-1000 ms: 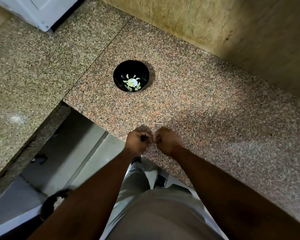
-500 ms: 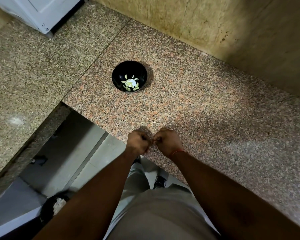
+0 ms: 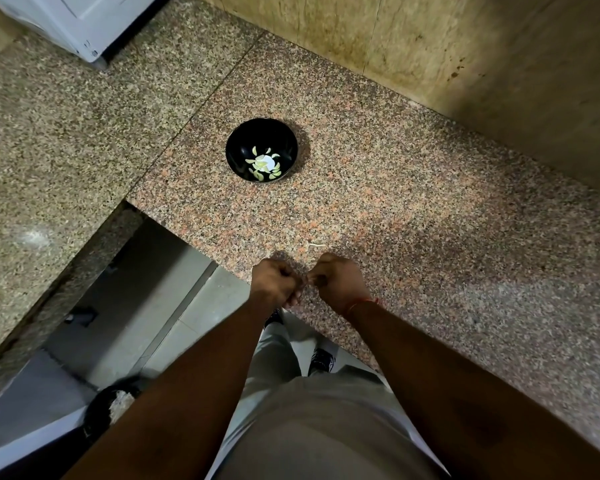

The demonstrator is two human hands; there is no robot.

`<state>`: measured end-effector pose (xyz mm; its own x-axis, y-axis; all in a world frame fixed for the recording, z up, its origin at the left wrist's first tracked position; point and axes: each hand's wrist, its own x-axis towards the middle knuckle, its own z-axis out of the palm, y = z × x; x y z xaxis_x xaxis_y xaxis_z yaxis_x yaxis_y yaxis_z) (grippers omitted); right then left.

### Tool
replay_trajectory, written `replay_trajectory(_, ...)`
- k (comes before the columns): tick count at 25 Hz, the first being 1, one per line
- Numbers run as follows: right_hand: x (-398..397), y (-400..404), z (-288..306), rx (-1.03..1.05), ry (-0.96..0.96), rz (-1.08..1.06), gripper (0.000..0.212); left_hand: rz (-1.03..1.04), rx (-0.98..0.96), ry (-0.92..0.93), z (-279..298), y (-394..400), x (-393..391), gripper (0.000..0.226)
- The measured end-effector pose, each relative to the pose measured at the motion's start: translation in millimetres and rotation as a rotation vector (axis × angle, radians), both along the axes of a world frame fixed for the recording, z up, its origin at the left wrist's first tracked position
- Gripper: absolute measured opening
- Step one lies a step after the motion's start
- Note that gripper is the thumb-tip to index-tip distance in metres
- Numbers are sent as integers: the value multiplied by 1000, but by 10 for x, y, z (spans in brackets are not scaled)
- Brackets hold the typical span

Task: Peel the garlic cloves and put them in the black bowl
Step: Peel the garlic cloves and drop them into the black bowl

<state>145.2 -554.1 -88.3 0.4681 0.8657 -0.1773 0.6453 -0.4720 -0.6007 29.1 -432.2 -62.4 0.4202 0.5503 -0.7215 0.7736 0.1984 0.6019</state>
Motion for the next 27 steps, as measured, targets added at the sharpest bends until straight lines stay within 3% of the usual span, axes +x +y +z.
replay_trajectory(10, 23, 13, 69, -112, 13, -68, 14, 192, 2, 21, -55, -117, 7, 21)
replay_trajectory(19, 60, -28, 77, -83, 34, -9, 9, 138, 12, -21, -8, -89, -29, 10)
replay_trajectory(23, 13, -40, 95, -117, -52, 31, 11, -43, 219, -105, -37, -182, -41, 25)
replay_trajectory(27, 1, -20, 122, -84, -3, -8, 20, -181, 423, -82, -11, -230, -27, 16)
